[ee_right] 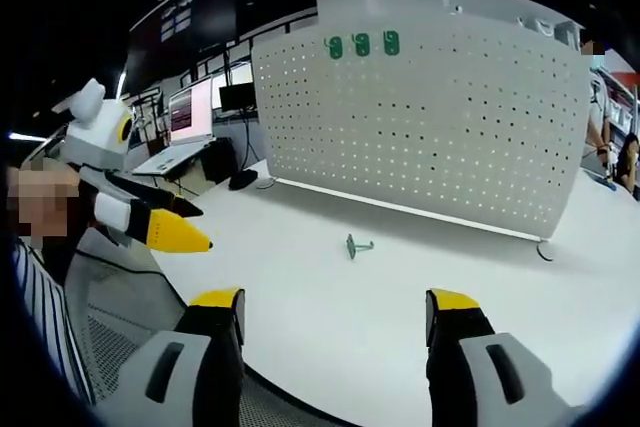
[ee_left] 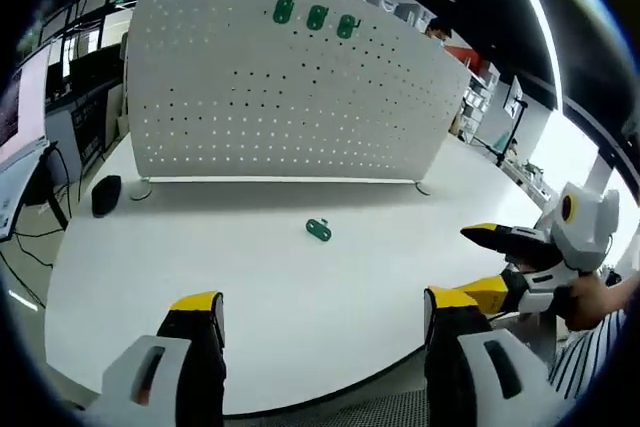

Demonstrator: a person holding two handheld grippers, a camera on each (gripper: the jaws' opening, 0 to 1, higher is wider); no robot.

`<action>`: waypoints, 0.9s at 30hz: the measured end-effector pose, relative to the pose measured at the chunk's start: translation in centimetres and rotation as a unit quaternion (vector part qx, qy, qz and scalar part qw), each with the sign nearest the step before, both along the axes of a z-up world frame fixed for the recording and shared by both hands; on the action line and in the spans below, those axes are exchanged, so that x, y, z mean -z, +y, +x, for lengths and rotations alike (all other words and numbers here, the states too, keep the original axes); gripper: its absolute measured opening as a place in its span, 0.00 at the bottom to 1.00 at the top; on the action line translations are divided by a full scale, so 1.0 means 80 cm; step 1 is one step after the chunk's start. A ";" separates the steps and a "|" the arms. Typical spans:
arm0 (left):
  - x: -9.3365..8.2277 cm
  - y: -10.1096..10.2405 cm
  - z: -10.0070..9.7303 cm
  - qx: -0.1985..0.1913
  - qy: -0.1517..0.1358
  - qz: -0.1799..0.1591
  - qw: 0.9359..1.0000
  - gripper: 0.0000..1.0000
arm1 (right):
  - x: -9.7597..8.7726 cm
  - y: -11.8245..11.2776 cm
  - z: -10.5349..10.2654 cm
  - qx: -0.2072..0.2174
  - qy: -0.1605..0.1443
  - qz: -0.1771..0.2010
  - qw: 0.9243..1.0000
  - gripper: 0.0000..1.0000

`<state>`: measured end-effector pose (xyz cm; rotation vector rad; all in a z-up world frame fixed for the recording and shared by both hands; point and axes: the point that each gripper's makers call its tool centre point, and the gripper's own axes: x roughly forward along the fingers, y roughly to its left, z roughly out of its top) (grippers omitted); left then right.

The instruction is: Insert the hook assembly into the mounting plate slot until the hook locks in place.

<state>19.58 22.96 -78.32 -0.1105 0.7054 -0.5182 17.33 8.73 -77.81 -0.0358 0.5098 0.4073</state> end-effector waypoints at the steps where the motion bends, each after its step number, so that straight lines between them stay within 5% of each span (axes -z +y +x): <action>1: 0.004 -0.006 0.002 0.010 0.005 0.002 1.000 0.83 | 0.000 -0.001 0.000 0.002 0.001 0.002 1.000 0.70; 14: 0.033 -0.073 0.065 0.056 0.002 -0.015 0.998 0.75 | 0.005 -0.004 0.000 0.010 0.014 0.006 1.000 0.67; 27: 0.073 -0.109 0.104 0.042 0.022 -0.030 0.998 0.61 | 0.013 -0.008 -0.001 0.022 0.032 0.012 0.999 0.65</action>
